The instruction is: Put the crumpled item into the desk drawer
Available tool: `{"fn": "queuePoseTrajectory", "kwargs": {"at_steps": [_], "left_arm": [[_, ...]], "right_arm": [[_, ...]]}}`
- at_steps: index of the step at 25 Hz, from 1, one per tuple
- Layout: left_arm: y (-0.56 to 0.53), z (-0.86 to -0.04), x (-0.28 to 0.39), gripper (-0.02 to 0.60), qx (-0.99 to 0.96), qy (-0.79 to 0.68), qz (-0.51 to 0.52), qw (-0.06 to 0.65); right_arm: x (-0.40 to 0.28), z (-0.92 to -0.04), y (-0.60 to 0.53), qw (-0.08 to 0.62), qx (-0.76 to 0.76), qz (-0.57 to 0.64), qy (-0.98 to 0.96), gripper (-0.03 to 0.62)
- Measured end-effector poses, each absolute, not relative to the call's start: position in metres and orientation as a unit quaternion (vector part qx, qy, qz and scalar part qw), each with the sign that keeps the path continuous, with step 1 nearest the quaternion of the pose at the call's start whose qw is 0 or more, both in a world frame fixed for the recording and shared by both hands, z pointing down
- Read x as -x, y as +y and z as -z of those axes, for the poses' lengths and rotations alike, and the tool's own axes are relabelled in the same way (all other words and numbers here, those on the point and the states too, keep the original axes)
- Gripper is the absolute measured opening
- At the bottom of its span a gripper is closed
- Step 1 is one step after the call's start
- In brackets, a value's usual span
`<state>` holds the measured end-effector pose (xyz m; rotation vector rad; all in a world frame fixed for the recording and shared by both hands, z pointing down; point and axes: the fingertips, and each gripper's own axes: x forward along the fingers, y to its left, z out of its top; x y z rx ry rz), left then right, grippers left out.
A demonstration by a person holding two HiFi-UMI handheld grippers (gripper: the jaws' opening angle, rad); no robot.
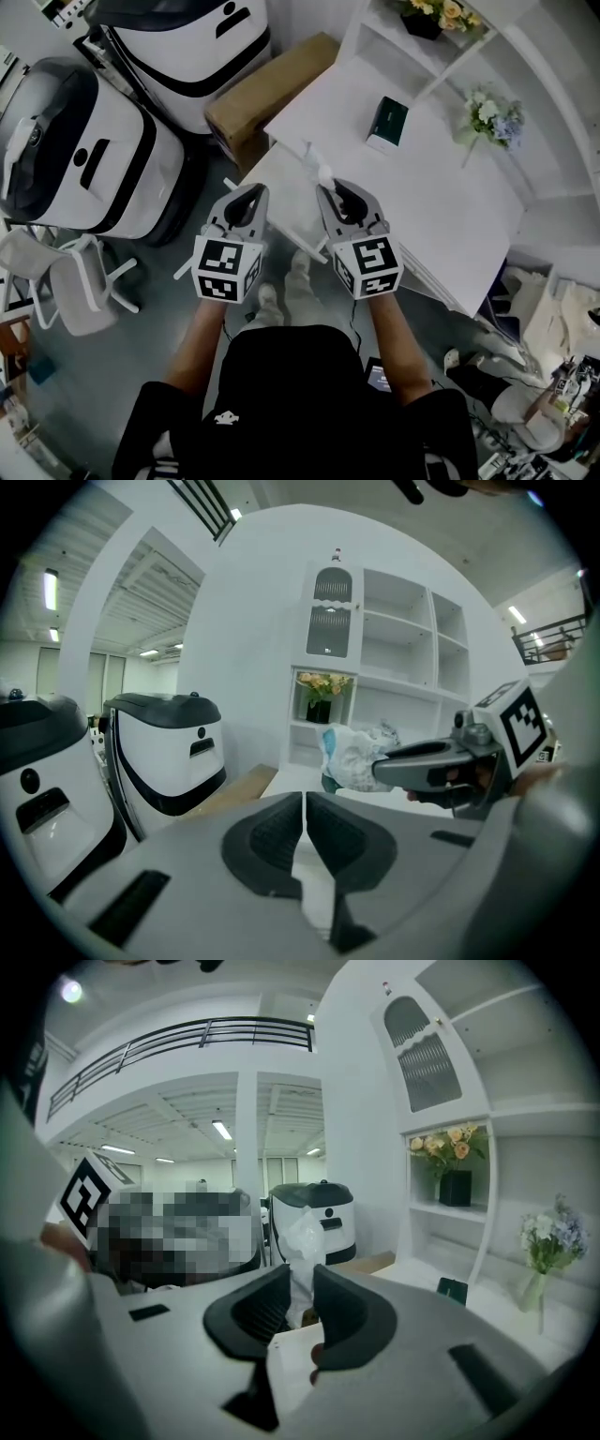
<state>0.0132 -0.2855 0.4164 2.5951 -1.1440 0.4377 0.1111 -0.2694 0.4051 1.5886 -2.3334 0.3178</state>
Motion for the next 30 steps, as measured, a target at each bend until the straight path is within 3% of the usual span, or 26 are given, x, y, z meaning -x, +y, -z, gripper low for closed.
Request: {"fn": "queuePoseTrajectory", "kwargs": {"at_steps": [30], "left_arm": [[-0.317, -0.515, -0.007, 0.014, -0.864, -0.415, -0.203, 0.201]], "right_arm": [[-0.100, -0.584, -0.296, 0.301, -0.440, -0.190, -0.825, 0.071]]}}
